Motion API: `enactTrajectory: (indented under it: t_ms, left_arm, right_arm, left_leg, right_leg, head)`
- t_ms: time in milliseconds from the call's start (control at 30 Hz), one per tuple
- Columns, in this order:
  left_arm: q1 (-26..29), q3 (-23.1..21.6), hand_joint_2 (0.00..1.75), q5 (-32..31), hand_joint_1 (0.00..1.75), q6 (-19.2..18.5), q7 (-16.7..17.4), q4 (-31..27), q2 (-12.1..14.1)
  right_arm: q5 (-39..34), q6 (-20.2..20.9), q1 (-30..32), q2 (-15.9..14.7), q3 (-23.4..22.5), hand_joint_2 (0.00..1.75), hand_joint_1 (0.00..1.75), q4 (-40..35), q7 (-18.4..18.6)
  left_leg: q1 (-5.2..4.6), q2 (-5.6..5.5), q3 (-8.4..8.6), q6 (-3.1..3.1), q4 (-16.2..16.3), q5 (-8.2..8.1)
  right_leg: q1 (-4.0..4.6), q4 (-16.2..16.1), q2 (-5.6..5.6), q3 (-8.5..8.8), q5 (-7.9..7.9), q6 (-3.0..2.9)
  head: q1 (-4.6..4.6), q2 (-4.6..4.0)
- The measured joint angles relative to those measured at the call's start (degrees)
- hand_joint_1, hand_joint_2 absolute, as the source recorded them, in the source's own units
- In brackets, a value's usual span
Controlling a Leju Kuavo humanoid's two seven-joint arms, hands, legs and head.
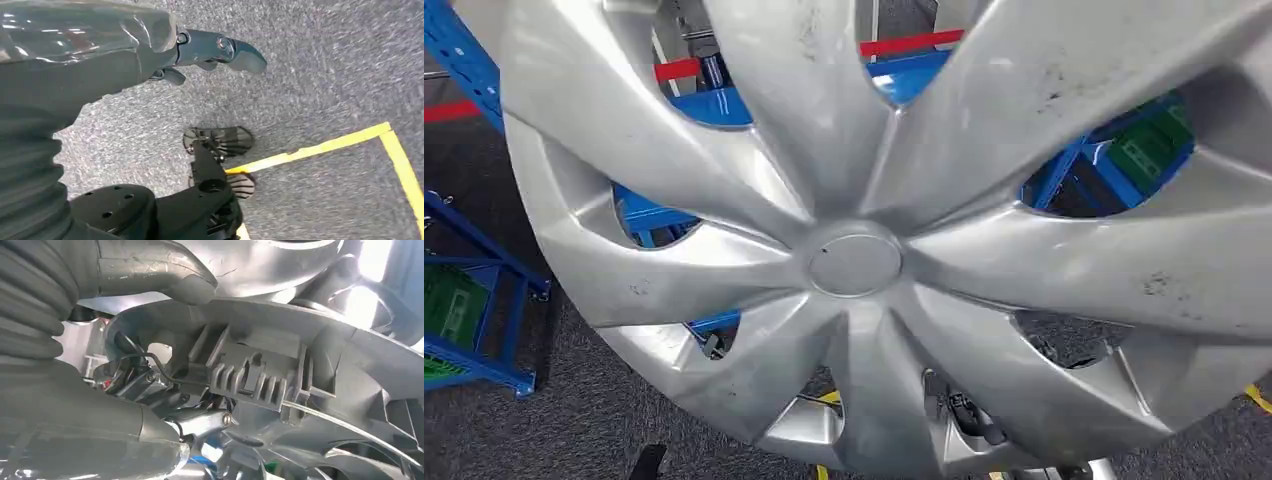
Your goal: Take the parts from the cabinet and place them on the table.
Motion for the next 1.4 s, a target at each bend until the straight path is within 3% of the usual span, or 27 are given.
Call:
enactTrajectory:
  t_ms: [67, 100, 133, 233, 267, 300, 333, 400, 433, 467, 567, 600, 633, 700, 767, 800, 833, 900, 933, 967, 1067, 1100, 1167, 1267, 1300, 1333, 1400]
  left_arm:
    - [0.18, 0.00, 1.75, -0.24, 0.00, -0.04, 0.02, 0.00, 0.00]
    - [0.19, 0.02, 1.75, -0.29, 0.00, -0.07, 0.02, 0.00, 0.22]
    - [0.20, 0.02, 1.75, -0.29, 0.00, -0.13, 0.02, -0.02, 0.13]
    - [0.27, 0.07, 1.75, -0.35, 0.00, -0.13, 0.04, 0.00, 0.42]
    - [0.34, 0.04, 1.75, -0.38, 0.00, -0.20, 0.09, 0.00, 0.42]
    - [0.43, 0.07, 1.75, -0.38, 0.00, -0.24, 0.11, 0.00, 0.39]
    - [0.45, 0.07, 1.75, -0.53, 0.00, -0.35, 0.11, 0.00, 0.39]
    - [0.42, 0.09, 1.75, -0.86, 0.00, -0.35, 0.11, 0.00, 0.42]
    - [0.33, 0.17, 1.75, -0.90, 0.00, -0.35, 0.11, 0.00, 0.55]
    - [0.21, 0.22, 1.75, -0.94, 0.00, -0.31, 0.11, -0.02, 0.59]
    - [0.32, 0.55, 1.75, -1.12, 0.00, -0.15, 0.11, -0.04, 0.74]
    - [0.34, 0.68, 1.75, -1.23, 0.00, -0.07, 0.13, -0.07, 0.77]
    - [0.33, 0.81, 1.75, -1.36, 0.00, -0.02, 0.13, -0.18, 0.57]
    - [0.04, 0.98, 1.75, -1.47, 0.00, 0.02, 0.18, -0.26, 0.55]
    - [0.13, 0.98, 1.75, -1.49, 0.00, 0.07, 0.20, -0.26, 0.52]
    - [0.18, 0.98, 1.75, -1.49, 0.00, 0.07, 0.20, -0.26, 0.52]
    - [0.20, 0.98, 1.75, -1.49, 0.00, 0.07, 0.20, -0.26, 0.50]
    - [0.17, 0.98, 1.75, -1.64, 0.00, 0.07, 0.22, -0.28, 0.37]
    - [0.18, 1.01, 1.75, -1.88, 0.00, 0.07, 0.22, -0.28, 0.37]
    - [0.09, 1.07, 1.75, -2.08, 0.00, 0.09, 0.24, -0.28, 0.42]
    - [0.65, 1.14, 1.75, -2.15, 0.00, 0.11, 0.30, -0.28, 0.42]
    - [0.80, 1.16, 1.75, -2.15, 0.00, 0.13, 0.33, -0.28, 0.52]
    - [0.75, 1.18, 1.75, -2.15, 0.00, 0.15, 0.37, -0.31, 0.50]
    - [0.48, 1.31, 1.75, -2.15, 0.00, 0.15, 0.37, -0.31, 0.55]
    - [0.54, 1.29, 1.75, -2.15, 0.00, 0.13, 0.39, -0.31, 0.55]
    - [0.55, 1.31, 1.75, -2.15, 0.00, 0.13, 0.39, -0.31, 0.52]
    - [0.52, 1.38, 1.75, -2.23, 0.00, 0.13, 0.39, -0.31, 0.63]
  right_arm:
    - [0.55, 0.02, 0.00, 0.06, -0.26, 1.75, 1.75, -0.07, -0.59]
    - [0.84, 0.02, -0.02, 0.15, -0.33, 1.75, 1.75, -0.11, -0.86]
    - [1.05, 0.02, -0.04, 0.17, -0.35, 1.75, 1.75, -0.20, -0.99]
    - [1.49, 0.02, -0.03, 0.48, -0.35, 1.75, 1.75, -0.22, -1.27]
    - [1.93, 0.02, -0.01, 0.48, -0.39, 1.75, 1.75, -0.22, -1.49]
    - [2.28, 0.02, 0.00, 0.48, -0.46, 1.75, 1.75, -0.22, -1.71]
    - [2.54, 0.04, 0.00, 0.52, -0.48, 1.75, 1.75, -0.22, -1.95]
    - [2.65, 0.04, -0.02, 0.72, -0.50, 1.75, 1.75, -0.35, -2.15]
    - [2.71, 0.04, -0.04, 0.92, -0.57, 1.75, 1.75, -0.59, -2.21]
    - [2.74, 0.04, -0.06, 0.96, -0.70, 1.75, 1.75, -0.64, -2.26]
    - [2.93, 0.20, -0.06, 0.96, -0.96, 1.75, 1.75, -0.64, -2.67]
    - [3.00, 0.26, -0.05, 0.96, -1.03, 1.75, 1.75, -0.68, -2.89]
    - [3.13, 0.42, -0.09, 0.92, -1.12, 1.75, 1.75, -0.66, -3.11]
    - [3.39, 0.70, -0.16, 0.85, -1.29, 1.75, 1.75, -0.68, -3.30]
    - [3.59, 0.79, -0.06, 0.70, -1.33, 1.75, 1.75, -0.64, -3.33]
    - [3.61, 0.79, 0.06, 0.61, -1.33, 1.75, 1.75, -0.64, -3.33]
    - [3.61, 0.79, 0.05, 0.55, -1.36, 1.75, 1.75, -0.64, -3.33]
    - [3.70, 0.81, 0.01, 0.52, -1.36, 1.75, 1.75, -0.64, -3.50]
    - [3.83, 0.81, 0.01, 0.50, -1.36, 1.75, 1.75, -0.64, -3.68]
    - [3.96, 0.90, 0.04, 0.46, -1.38, 1.75, 1.75, -0.64, -3.87]
    - [4.07, 0.98, 0.02, 0.39, -1.38, 1.75, 1.75, -0.64, -4.05]
    - [4.05, 0.98, 0.02, 0.44, -1.38, 1.75, 1.75, -0.64, -4.07]
    - [4.03, 0.98, -0.07, 0.55, -1.40, 1.75, 1.75, -0.66, -4.11]
    - [4.07, 0.98, 0.01, 0.55, -1.40, 1.75, 1.75, -0.64, -4.11]
    - [4.07, 0.98, 0.05, 0.55, -1.40, 1.75, 1.75, -0.64, -4.11]
    - [4.07, 0.98, 0.04, 0.55, -1.40, 1.75, 1.75, -0.64, -4.11]
    - [4.24, 1.01, 0.02, 0.55, -1.40, 1.75, 1.75, -0.64, -4.29]
  left_leg:
    - [0.14, -0.07, -0.21, -0.36, 0.03, 0.17]
    - [0.29, -0.20, -0.60, -0.62, 0.45, -0.34]
    - [0.29, -0.26, -1.22, -1.04, 1.77, -1.55]
    - [0.96, -0.26, -6.88, -2.02, 14.52, -7.63]
    - [1.05, -0.26, -8.24, -2.16, 17.41, -8.27]
    - [1.14, -0.26, -8.33, -2.16, 17.63, -7.62]
    - [1.16, -0.21, -7.14, -2.04, 15.07, -5.72]
    - [1.08, 0.49, -2.51, -1.52, 5.77, -1.01]
    - [0.53, 3.14, -0.15, -0.87, 0.99, -0.09]
    - [-0.18, 4.03, -0.03, -0.55, 0.27, -0.38]
    - [-0.29, 2.49, -0.56, -0.04, 0.05, -0.40]
    - [-0.04, 1.90, -0.03, 0.50, -0.85, 0.24]
    - [0.30, 1.34, 0.32, 0.63, -1.38, 0.76]
    - [0.47, 0.24, -0.11, 1.24, -1.39, 1.17]
    - [0.40, -0.97, -0.39, 1.27, -1.29, 1.27]
    - [0.41, -1.68, -0.50, 1.22, -1.14, 1.30]
    - [0.47, -2.43, -0.59, 1.20, -0.90, 1.28]
    - [0.70, -3.90, -0.73, 0.81, -0.16, 1.02]
    - [0.72, -4.53, -1.13, 0.42, 0.43, 0.76]
    - [0.35, -5.09, -1.92, 0.00, 1.41, 0.50]
    - [0.87, -6.17, -2.76, -0.91, 1.31, 1.07]
    - [0.91, -6.56, -2.87, -1.10, 1.47, 0.98]
    - [0.83, -2.12, -4.44, -1.91, 4.63, -1.28]
    - [1.32, -0.56, -10.63, -2.53, 17.68, -6.85]
    - [1.36, -0.49, -11.50, -2.56, 19.46, -6.88]
    - [1.35, -0.45, -11.00, -2.47, 18.36, -5.79]
    - [1.23, 0.16, -6.36, -1.91, 9.45, -1.32]
  right_leg:
    - [0.06, -0.07, -0.03, -0.16, 0.28, -0.48]
    - [-0.61, -0.31, -0.18, -0.09, 0.51, -0.86]
    - [-0.58, -0.32, -0.30, -0.10, 0.50, -0.97]
    - [-0.40, -0.27, -0.97, -0.37, 0.65, -1.45]
    - [-0.34, -0.25, -1.23, -0.40, 0.65, -1.45]
    - [-0.28, -0.25, -1.59, -0.38, 0.65, -1.45]
    - [-0.24, -0.24, -1.95, -0.35, 0.64, -1.45]
    - [-0.09, -0.25, -2.55, -0.20, 0.64, -1.43]
    - [-0.03, -0.31, -2.95, -0.17, 0.64, -1.41]
    - [0.54, -0.16, -3.34, -0.39, 0.67, -1.32]
    - [0.49, -0.47, -4.88, -0.51, 0.91, -0.91]
    - [0.61, -0.52, -5.19, -0.49, 0.77, -0.53]
    - [0.44, 0.72, -3.45, -1.28, -0.17, -0.53]
    - [0.34, 8.78, -0.95, -4.70, -4.13, -1.20]
    - [0.28, 17.15, -0.34, -8.46, -6.86, -1.14]
    - [0.21, 18.19, -0.31, -8.95, -6.75, -0.71]
    - [0.03, 16.03, -0.30, -7.92, -5.52, -0.08]
    - [-0.51, 6.49, 0.40, -3.21, -1.44, 1.25]
    - [-0.97, 2.11, 2.33, -1.27, -0.06, 1.60]
    - [-0.92, 1.41, 3.33, -0.98, -0.57, 0.94]
    - [-0.43, 1.72, 2.11, -1.41, -0.23, -0.01]
    - [-0.94, 1.49, 1.59, -1.33, 0.01, -0.45]
    - [-0.96, 1.44, 0.64, -1.17, -0.05, -0.97]
    - [-0.69, 1.45, -1.13, -1.31, -0.11, -1.36]
    - [-0.66, 1.45, -1.72, -1.31, -0.13, -1.38]
    - [-0.60, 1.45, -2.26, -1.30, -0.14, -1.38]
    - [-0.40, 1.44, -3.32, -1.21, -0.17, -1.39]
  head:
    - [0.00, 0.00]
    - [0.09, 0.00]
    - [-0.07, 0.00]
    - [-0.42, 0.00]
    - [-0.42, 0.00]
    - [-0.42, 0.00]
    - [-0.42, 0.00]
    - [-0.42, 0.00]
    - [-0.39, 0.00]
    - [-0.37, 0.00]
    - [-0.37, 0.00]
    - [-0.39, 0.00]
    - [-0.28, 0.00]
    - [-0.13, 0.00]
    - [-0.15, 0.00]
    - [-0.15, 0.00]
    - [-0.13, 0.00]
    - [-0.13, 0.00]
    - [-0.07, 0.00]
    - [-0.02, 0.00]
    - [-0.11, 0.00]
    - [-0.07, 0.00]
    - [-0.55, 0.00]
    - [-0.52, 0.00]
    - [-0.55, 0.00]
    - [-0.55, 0.00]
    - [-0.55, 0.00]
